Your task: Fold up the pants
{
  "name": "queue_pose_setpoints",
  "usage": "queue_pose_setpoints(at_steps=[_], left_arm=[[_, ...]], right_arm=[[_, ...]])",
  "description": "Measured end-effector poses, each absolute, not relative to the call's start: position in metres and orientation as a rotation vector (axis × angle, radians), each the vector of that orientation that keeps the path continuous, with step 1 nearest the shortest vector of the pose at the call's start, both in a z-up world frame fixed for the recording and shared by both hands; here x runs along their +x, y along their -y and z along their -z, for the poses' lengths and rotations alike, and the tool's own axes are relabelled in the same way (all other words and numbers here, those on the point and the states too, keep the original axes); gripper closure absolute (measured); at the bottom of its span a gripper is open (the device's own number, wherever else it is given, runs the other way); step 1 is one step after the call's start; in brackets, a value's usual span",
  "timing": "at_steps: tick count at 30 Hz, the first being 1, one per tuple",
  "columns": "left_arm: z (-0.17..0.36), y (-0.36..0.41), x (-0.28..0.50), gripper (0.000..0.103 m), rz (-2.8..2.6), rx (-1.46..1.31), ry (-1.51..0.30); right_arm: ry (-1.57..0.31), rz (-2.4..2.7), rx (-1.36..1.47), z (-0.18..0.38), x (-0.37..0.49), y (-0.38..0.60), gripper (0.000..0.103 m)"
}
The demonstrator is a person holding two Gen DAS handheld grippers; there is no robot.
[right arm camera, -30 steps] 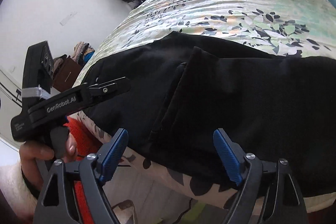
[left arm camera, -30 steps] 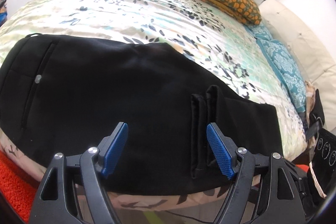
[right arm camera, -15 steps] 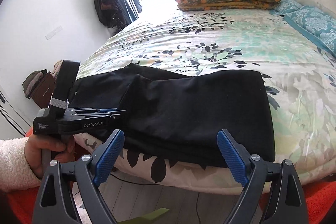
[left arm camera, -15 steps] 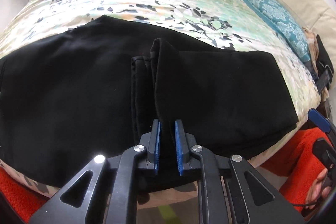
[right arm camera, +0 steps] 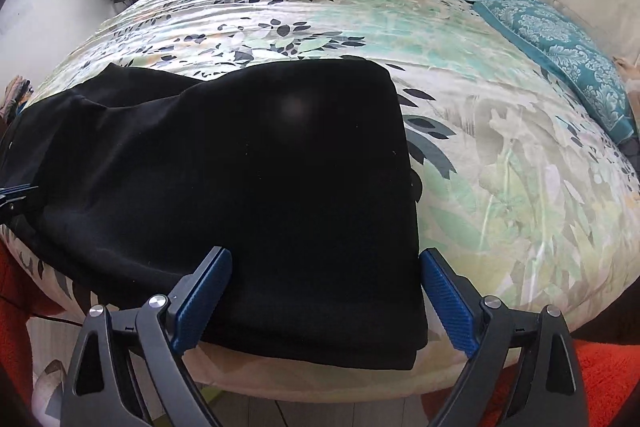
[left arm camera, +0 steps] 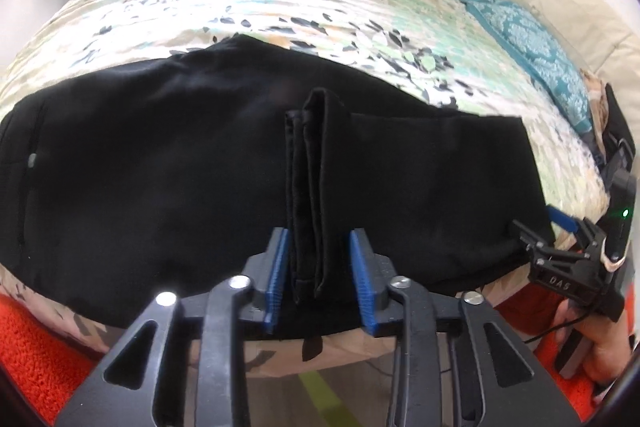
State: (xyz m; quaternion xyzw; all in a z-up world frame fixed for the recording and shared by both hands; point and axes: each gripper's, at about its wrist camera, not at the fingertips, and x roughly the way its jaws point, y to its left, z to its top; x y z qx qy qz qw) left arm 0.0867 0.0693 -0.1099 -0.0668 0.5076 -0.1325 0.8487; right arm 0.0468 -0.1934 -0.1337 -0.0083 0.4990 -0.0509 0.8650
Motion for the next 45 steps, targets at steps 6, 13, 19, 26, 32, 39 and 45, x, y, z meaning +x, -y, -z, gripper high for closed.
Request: queue_pose_setpoints(at_steps=[6,13,19,26,32,39,45], left_arm=[[0.121,-0.073,0.106,0.020,0.277,-0.191,-1.089],[0.130,-0.050,0.103,0.087,0.275,-0.039,-1.109],[0.123,-0.058,0.096,0.089,0.266,-0.049,-1.109],[0.133,-0.059,0.098,0.080,0.254,-0.030,-1.123],[0.134,-0.058,0.098,0.075,0.246,-0.035,-1.119],[0.134,-0.062,0.099,0.062,0.226,-0.047,-1.118],[0.134,-0.058,0.098,0.058,0.220,-0.011,-1.110]], right_arm=[[-1.047,0.129,0.006,0.138,0.046,0.196,0.003],[-0.925,0.121,-0.035,0.109,0.034,0.191,0.004],[-0.867,-0.222,0.042,0.093,0.020,0.151,0.025],[-0.999,-0.306,0.021,0.110,0.014,0.124,0.032],[-1.007,-0.211,0.263,0.109,0.012,0.173,0.032],[-0.986,-0.248,0.494,0.097,-0.001,0.197,0.031],[-0.938,-0.161,0.431,0.094,0.029,0.203,0.031]])
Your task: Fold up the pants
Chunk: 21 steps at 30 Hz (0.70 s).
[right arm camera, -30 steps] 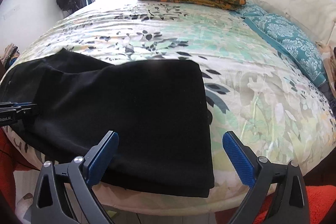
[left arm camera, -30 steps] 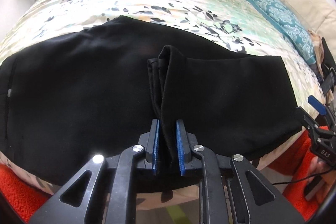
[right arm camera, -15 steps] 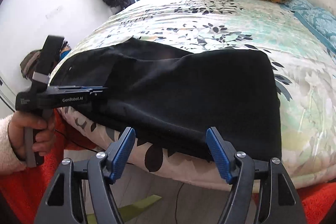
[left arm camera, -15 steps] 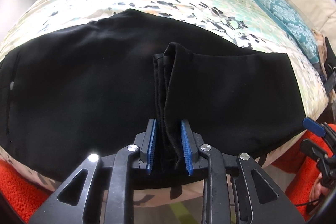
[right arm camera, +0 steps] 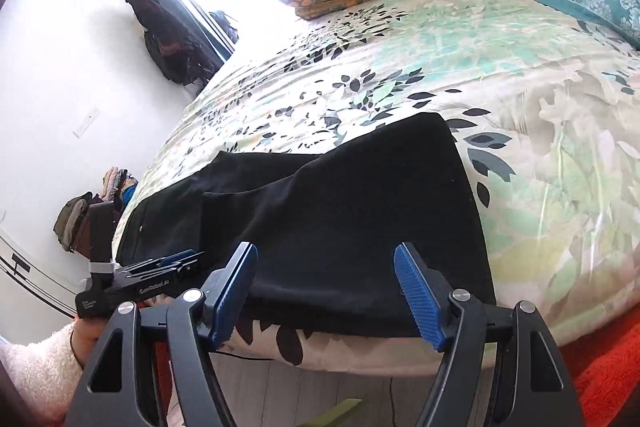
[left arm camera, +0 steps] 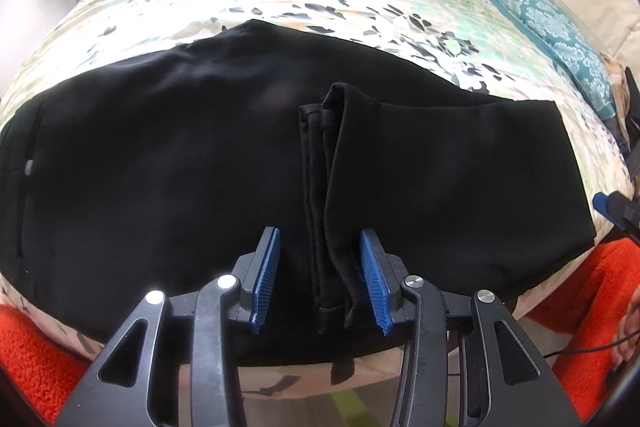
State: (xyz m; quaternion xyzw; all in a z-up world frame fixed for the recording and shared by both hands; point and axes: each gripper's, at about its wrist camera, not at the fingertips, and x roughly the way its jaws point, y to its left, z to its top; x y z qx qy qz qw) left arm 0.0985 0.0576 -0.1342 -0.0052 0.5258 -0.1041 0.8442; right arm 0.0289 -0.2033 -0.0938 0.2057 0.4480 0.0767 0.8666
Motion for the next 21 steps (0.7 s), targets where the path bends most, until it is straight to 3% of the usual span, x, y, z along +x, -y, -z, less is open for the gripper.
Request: queue_pose_setpoints(at_steps=[3,7,9,11,21], left_arm=[[0.134,-0.060,0.098,0.052,0.215,-0.013,-1.108],[0.132,-0.065,0.099,0.039,0.216,-0.045,-1.106],[0.131,-0.066,0.100,0.033,0.212,-0.063,-1.105],[0.128,-0.067,0.101,0.030,0.198,-0.066,-1.097],[0.117,-0.087,0.102,0.028,0.160,-0.135,-1.043]], right_arm=[[-1.051,-0.171,0.399,0.118,0.031,0.191,0.031],[-0.953,-0.183,0.262,0.098,0.025,0.175,0.030],[-0.903,-0.151,0.198,0.091,0.022,0.173,0.024],[-0.883,-0.125,0.172,0.088,0.020,0.175,0.019],[-0.882,-0.046,0.191,0.089,0.022,0.189,0.019]])
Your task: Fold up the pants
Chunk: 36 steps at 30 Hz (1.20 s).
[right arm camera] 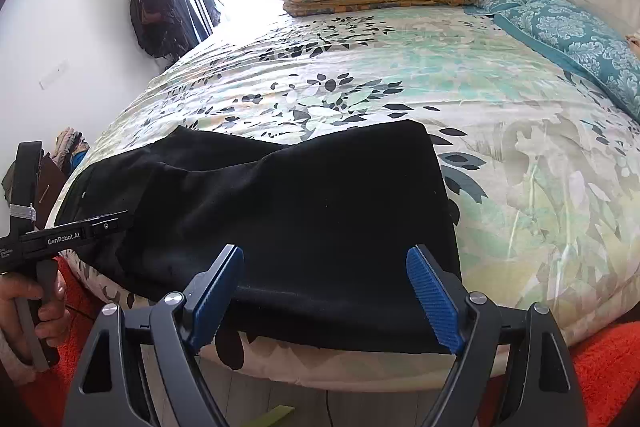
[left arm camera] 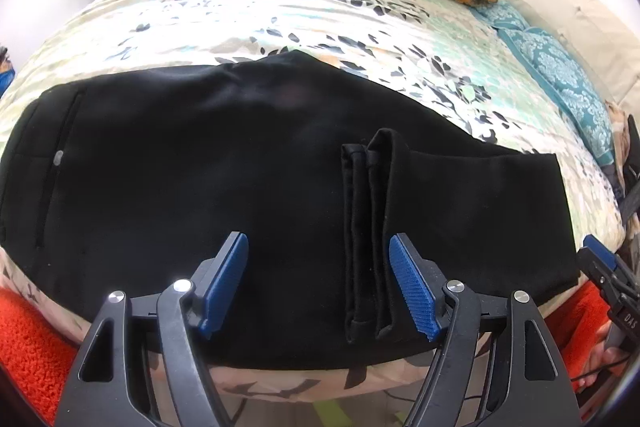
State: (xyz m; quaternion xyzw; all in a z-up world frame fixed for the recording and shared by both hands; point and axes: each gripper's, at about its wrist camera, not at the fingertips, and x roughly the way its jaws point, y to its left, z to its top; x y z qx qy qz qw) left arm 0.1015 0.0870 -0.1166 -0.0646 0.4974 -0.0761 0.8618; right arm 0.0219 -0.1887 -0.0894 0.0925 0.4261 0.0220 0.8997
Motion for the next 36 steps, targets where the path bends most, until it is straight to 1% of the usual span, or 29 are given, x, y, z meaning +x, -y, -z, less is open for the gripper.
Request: queue_pose_setpoints(at_steps=[12,15,17,19,20,21,23,26,29,34,36], left_arm=[[0.114,-0.091,0.102,0.027,0.155,-0.153,-1.040],[0.102,-0.100,0.103,0.027,0.176,-0.194,-1.025],[0.083,-0.120,0.108,0.027,0.170,-0.244,-0.973],[0.062,-0.155,0.115,0.019,0.123,-0.309,-0.903],[0.054,-0.176,0.119,0.010,0.093,-0.338,-0.871],[0.047,-0.199,0.125,0.008,0.061,-0.361,-0.846],[0.041,-0.249,0.140,0.008,-0.003,-0.390,-0.854],[0.056,-0.319,0.161,0.008,-0.022,-0.473,-0.948],[0.084,-0.360,0.173,0.008,-0.011,-0.495,-1.036],[0.142,-0.377,0.180,0.008,-0.055,-0.497,-1.183],[0.159,-0.375,0.179,0.008,0.005,-0.579,-1.217]], right_arm=[[-0.897,-0.044,0.175,0.096,0.027,0.184,0.019],[-0.898,-0.044,0.176,0.096,0.027,0.184,0.019],[-0.899,-0.042,0.181,0.096,0.027,0.185,0.019],[-0.898,-0.037,0.190,0.096,0.027,0.187,0.019],[-0.899,-0.035,0.196,0.096,0.028,0.188,0.019],[-0.901,-0.034,0.201,0.097,0.028,0.189,0.019],[-0.905,-0.036,0.208,0.098,0.029,0.189,0.019],[-0.907,-0.047,0.203,0.099,0.030,0.186,0.019],[-0.910,-0.059,0.186,0.101,0.031,0.180,0.019],[-0.916,-0.081,0.154,0.102,0.032,0.169,0.019],[-0.917,-0.087,0.144,0.101,0.031,0.167,0.019]])
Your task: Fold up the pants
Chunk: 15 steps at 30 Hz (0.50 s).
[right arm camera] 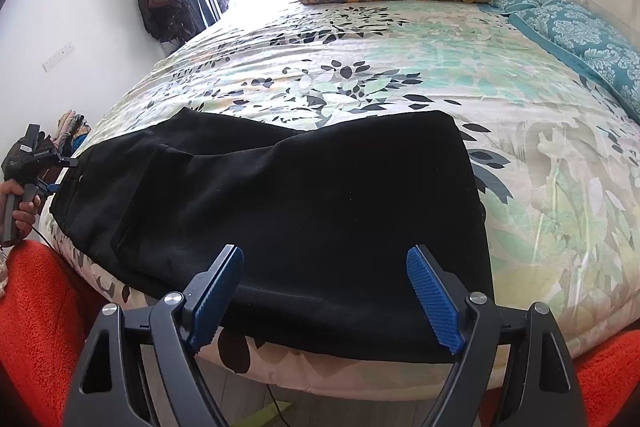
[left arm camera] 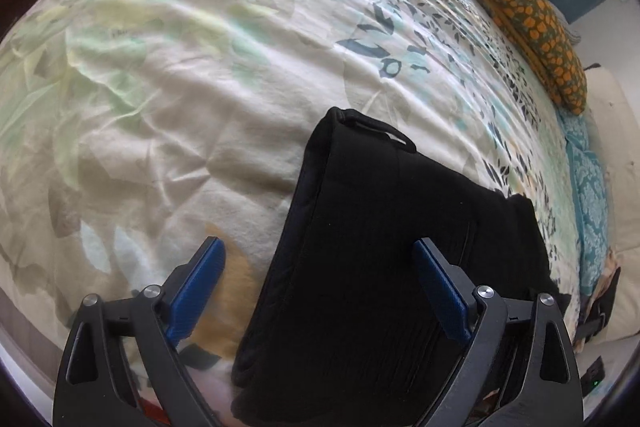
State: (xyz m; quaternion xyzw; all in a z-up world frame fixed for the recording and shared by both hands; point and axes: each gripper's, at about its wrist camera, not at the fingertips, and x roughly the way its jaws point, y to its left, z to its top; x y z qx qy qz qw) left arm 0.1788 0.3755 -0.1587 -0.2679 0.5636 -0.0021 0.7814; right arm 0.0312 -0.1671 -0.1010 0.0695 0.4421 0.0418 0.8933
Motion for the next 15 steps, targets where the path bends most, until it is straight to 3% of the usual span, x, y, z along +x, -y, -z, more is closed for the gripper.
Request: queue_pose_setpoints(at_steps=[2,3,6,9,15], left_arm=[[0.163,-0.369,0.179,0.012,0.068,-0.639,-1.246],[0.161,-0.363,0.180,0.038,0.104,-0.630,-1.257],[0.149,-0.352,0.178,0.074,0.099,-0.573,-1.289],[0.125,-0.353,0.169,0.085,0.092,-0.658,-1.237],[0.035,-0.273,0.139,0.085,0.379,-0.706,-1.095]], right_arm=[[-0.918,-0.086,0.141,0.101,0.032,0.167,0.019],[-0.920,-0.084,0.144,0.101,0.032,0.167,0.019],[-0.922,-0.075,0.166,0.102,0.034,0.172,0.019],[-0.914,-0.071,0.198,0.100,0.035,0.176,0.019],[-0.904,-0.098,0.251,0.097,0.038,0.180,0.019]])
